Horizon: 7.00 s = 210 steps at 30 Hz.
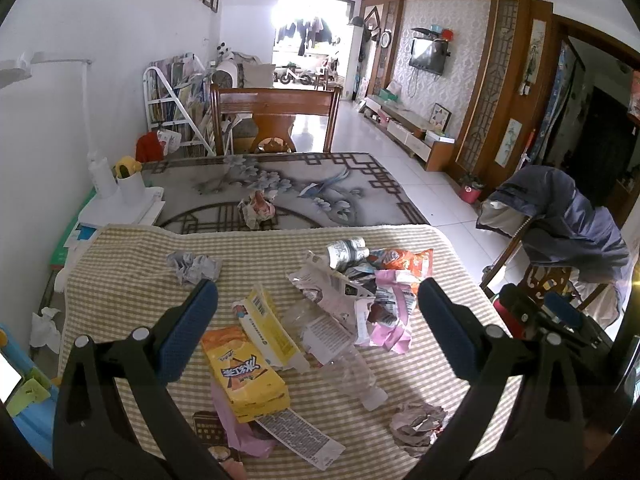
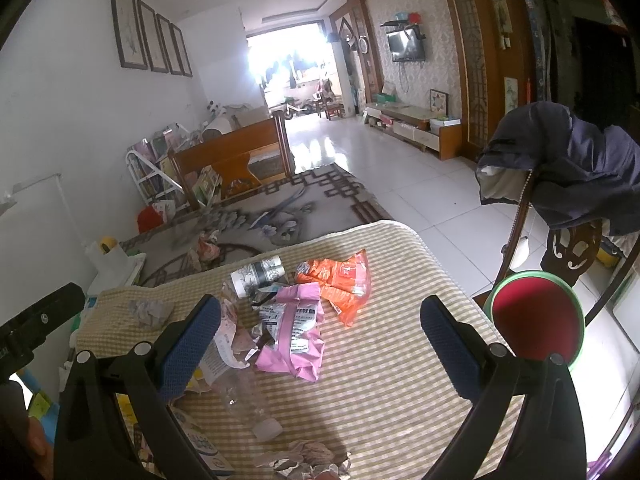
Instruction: Collect trash
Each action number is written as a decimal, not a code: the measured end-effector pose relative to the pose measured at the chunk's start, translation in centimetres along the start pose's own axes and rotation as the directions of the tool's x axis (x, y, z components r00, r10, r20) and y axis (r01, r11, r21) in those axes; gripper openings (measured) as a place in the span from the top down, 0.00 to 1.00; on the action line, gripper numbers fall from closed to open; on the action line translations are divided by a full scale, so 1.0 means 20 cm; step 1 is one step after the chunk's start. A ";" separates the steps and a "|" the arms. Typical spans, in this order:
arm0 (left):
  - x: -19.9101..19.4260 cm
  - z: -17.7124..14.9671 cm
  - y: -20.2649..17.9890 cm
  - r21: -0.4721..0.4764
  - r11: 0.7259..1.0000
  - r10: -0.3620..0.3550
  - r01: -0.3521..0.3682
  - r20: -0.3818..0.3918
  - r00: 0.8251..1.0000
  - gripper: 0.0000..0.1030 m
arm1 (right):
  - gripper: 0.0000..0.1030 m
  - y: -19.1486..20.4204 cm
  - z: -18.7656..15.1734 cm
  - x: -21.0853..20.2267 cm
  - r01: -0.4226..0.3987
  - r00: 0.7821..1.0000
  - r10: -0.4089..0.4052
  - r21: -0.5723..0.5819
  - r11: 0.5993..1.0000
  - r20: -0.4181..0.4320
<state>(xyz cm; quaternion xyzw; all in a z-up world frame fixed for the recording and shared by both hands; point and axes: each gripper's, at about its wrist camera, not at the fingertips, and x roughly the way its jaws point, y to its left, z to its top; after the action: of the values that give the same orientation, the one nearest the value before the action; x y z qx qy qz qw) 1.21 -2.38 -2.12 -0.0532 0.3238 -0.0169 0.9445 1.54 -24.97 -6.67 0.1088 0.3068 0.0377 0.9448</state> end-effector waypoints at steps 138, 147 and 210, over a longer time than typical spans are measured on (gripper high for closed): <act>1.05 -0.42 -2.07 0.141 0.787 -0.424 0.600 -0.583 0.693 0.82 | 0.23 -2.06 -0.14 0.04 0.270 0.939 -0.158 0.370 0.889 -0.306; 0.99 -0.40 -2.07 0.166 0.789 -0.418 0.592 -0.560 0.715 0.33 | 0.23 -2.03 -0.13 -0.01 0.253 0.948 -0.147 0.387 0.887 -0.283; 0.95 -0.24 0.41 0.503 0.808 0.061 0.307 -0.590 0.805 0.48 | 0.23 0.31 -0.55 0.29 -0.373 0.775 0.254 -0.096 0.923 -0.578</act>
<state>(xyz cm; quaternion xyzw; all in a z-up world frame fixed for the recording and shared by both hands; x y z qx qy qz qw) 13.26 4.05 -18.37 0.2205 0.5705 -0.1937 0.7671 -0.29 -16.15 -17.19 0.0448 0.5395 0.2567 0.8006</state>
